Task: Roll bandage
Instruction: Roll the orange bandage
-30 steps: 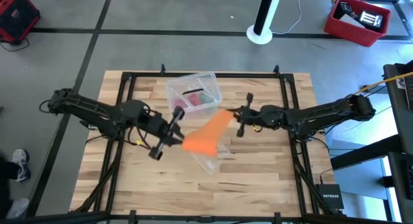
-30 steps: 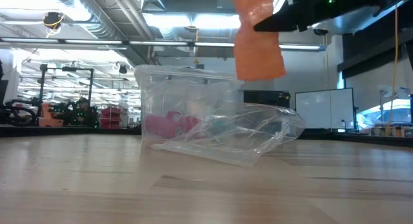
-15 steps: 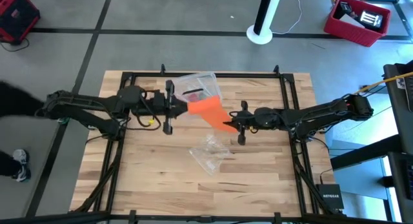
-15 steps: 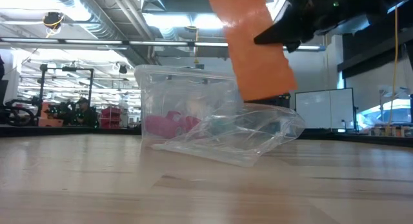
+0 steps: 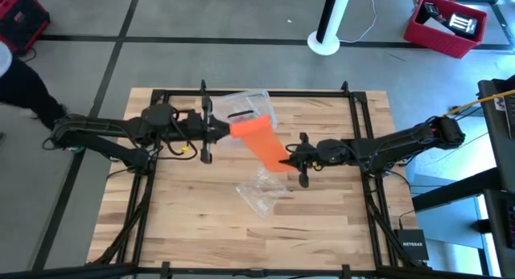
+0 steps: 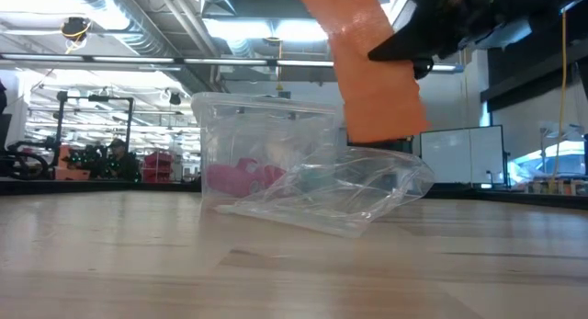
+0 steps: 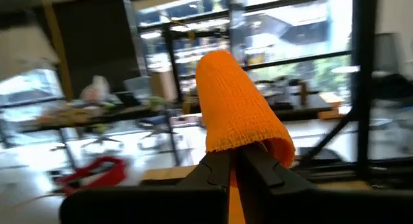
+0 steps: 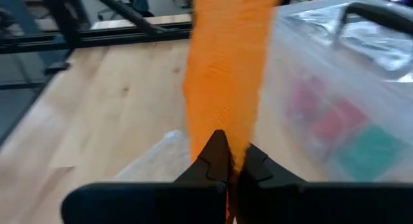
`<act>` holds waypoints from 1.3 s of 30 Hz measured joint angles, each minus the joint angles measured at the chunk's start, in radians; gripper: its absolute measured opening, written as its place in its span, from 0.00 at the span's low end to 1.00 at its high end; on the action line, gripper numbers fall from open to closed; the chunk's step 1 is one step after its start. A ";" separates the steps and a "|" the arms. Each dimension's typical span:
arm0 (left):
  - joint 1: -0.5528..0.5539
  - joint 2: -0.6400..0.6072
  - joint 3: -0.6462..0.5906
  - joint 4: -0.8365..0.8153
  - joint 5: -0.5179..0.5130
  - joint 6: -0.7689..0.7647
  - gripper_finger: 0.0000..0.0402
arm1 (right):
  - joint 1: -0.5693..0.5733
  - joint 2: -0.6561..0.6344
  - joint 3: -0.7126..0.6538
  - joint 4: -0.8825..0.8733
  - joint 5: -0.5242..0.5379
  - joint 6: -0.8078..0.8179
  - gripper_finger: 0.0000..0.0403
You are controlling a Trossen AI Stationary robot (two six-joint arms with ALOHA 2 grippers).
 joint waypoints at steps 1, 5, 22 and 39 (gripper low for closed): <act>0.000 -0.006 0.000 -0.008 -0.023 0.025 0.01 | 0.018 0.000 0.000 0.004 -0.003 0.005 0.01; 0.000 -0.015 0.000 -0.057 -0.102 0.119 0.01 | 0.096 -0.008 0.000 0.021 0.009 0.027 0.00; 0.044 -0.001 -0.027 -0.209 -0.238 0.261 0.01 | 0.312 -0.009 0.259 0.042 0.067 -0.107 0.00; -0.043 0.169 -0.112 -0.188 -0.239 0.253 0.01 | 0.226 0.055 0.507 0.022 0.240 -0.348 0.02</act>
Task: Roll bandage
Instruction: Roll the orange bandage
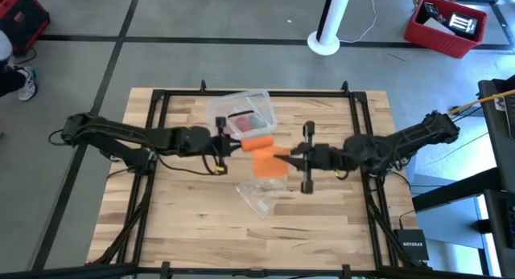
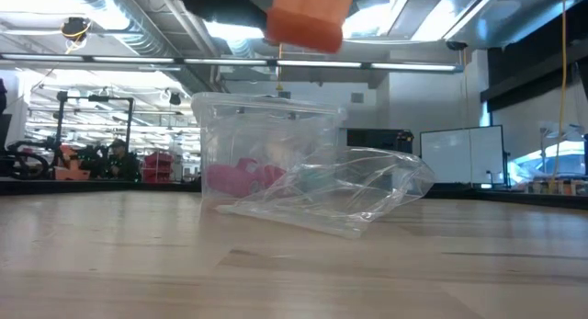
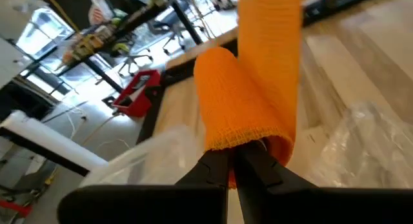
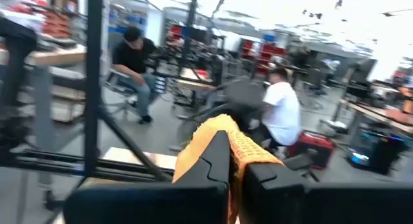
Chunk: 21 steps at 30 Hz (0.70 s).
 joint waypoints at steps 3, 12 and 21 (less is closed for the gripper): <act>-0.026 0.042 -0.001 0.000 0.000 -0.004 0.01 | -0.055 0.012 0.044 -0.054 -0.001 -0.001 0.02; -0.134 0.121 0.000 0.082 0.034 0.026 0.01 | -0.249 0.012 0.085 -0.141 -0.027 0.010 0.03; -0.258 0.118 0.000 0.224 0.049 0.075 0.01 | -0.431 0.012 0.035 -0.276 -0.201 0.105 0.03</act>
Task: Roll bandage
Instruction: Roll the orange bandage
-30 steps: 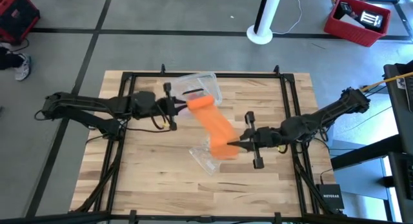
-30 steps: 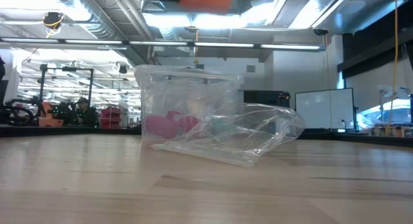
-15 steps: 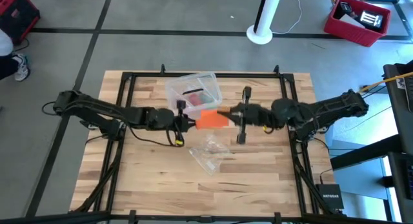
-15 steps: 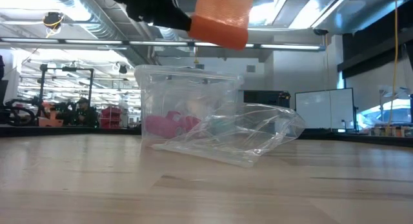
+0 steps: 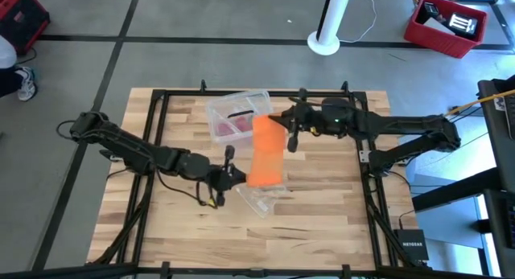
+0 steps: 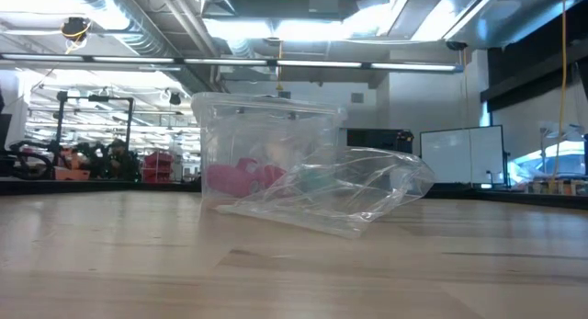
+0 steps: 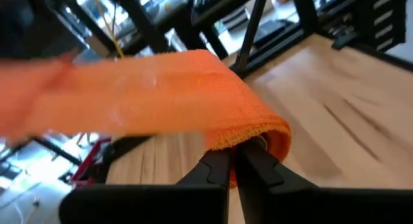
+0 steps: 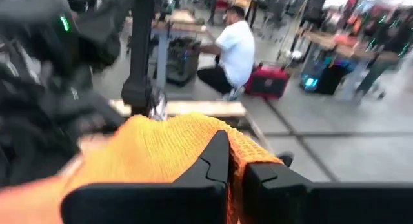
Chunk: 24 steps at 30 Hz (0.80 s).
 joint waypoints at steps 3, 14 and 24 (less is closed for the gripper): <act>-0.023 0.000 0.000 0.036 0.000 0.025 0.01 | -0.039 0.000 -0.050 0.000 -0.069 0.063 0.03; -0.071 -0.007 0.025 0.114 -0.036 0.110 0.01 | -0.051 0.059 -0.248 0.037 -0.239 0.357 0.03; -0.021 -0.004 0.020 -0.031 -0.034 -0.210 0.01 | -0.052 0.122 -0.295 -0.086 -0.298 0.508 0.23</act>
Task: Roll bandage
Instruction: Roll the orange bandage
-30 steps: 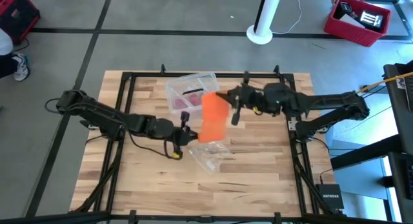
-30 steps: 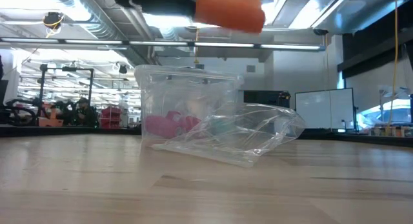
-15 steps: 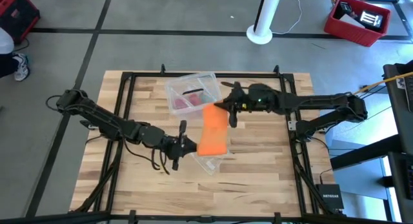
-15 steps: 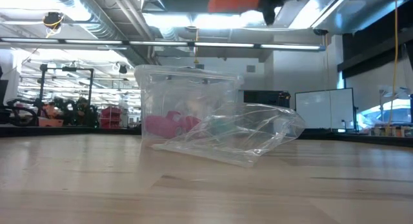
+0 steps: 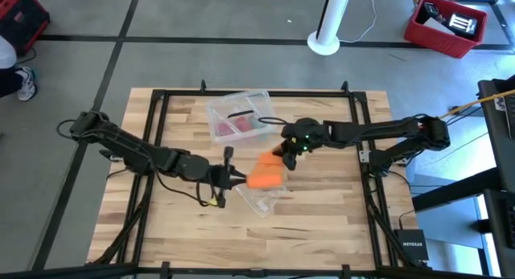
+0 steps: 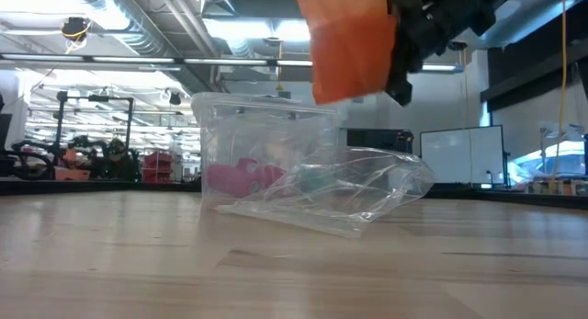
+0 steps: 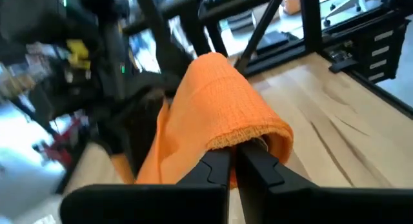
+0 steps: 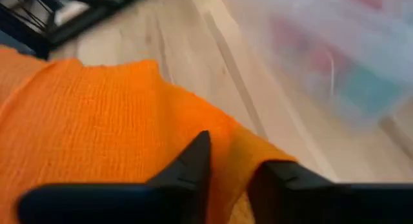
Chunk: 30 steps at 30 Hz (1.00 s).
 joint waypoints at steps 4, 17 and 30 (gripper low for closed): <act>0.014 0.027 -0.001 -0.049 0.000 -0.089 0.01 | 0.000 0.005 0.000 -0.080 0.000 0.008 0.44; 0.018 0.185 -0.001 -0.061 0.001 -0.182 0.01 | -0.025 0.005 0.010 -0.114 -0.143 0.243 0.78; 0.023 0.185 -0.001 -0.087 0.019 -0.216 0.01 | -0.087 -0.023 0.056 -0.166 -0.043 0.232 0.79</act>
